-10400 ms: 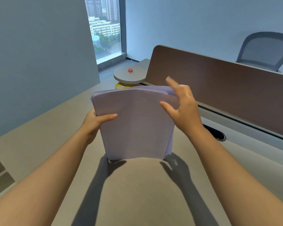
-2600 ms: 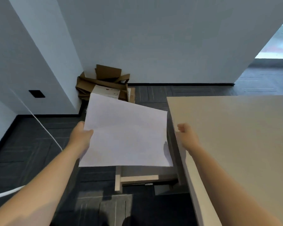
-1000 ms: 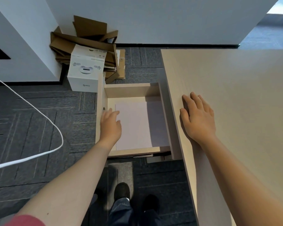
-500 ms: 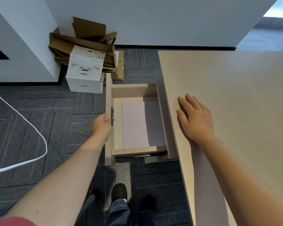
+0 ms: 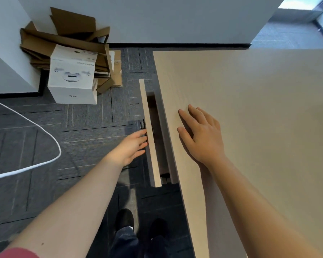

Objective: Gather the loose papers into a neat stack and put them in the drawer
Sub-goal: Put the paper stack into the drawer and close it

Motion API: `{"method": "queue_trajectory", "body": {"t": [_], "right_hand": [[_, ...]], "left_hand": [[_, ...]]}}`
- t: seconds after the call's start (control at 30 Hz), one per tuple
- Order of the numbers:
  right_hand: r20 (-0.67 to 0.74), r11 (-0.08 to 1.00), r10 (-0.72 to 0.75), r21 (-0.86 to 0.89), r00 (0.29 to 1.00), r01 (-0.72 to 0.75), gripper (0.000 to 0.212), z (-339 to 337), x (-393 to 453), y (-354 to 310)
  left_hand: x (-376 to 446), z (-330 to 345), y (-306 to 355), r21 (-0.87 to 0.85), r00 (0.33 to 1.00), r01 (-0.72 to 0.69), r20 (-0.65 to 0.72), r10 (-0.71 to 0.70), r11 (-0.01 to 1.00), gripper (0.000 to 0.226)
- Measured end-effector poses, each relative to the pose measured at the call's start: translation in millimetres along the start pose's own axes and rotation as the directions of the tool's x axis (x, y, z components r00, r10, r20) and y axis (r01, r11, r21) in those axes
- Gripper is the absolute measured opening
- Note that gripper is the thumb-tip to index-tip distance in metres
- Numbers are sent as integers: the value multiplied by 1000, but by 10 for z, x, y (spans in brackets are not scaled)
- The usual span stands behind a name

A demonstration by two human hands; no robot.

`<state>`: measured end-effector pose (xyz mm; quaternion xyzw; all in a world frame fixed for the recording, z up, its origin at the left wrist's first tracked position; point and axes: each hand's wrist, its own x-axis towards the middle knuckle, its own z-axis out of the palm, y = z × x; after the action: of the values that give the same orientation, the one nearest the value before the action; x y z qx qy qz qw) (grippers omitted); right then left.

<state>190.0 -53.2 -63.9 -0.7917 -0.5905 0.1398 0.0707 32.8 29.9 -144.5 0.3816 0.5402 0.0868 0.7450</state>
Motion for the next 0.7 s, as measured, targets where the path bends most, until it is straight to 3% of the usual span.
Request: {"method": "queue_trajectory", "body": {"t": [0.23, 0.5, 0.7], "right_hand": [[-56, 1000, -15, 25, 998, 17, 55, 47, 18, 20], [-57, 999, -10, 39, 998, 12, 53, 43, 33, -14], [-64, 999, -4, 43, 998, 7, 54, 41, 15, 12]], "left_hand": [[151, 219, -7, -96, 995, 78, 70, -72, 992, 42], [149, 333, 13, -129, 996, 88, 45, -83, 988, 39], [117, 315, 87, 33, 994, 83, 68, -85, 996, 39]]}}
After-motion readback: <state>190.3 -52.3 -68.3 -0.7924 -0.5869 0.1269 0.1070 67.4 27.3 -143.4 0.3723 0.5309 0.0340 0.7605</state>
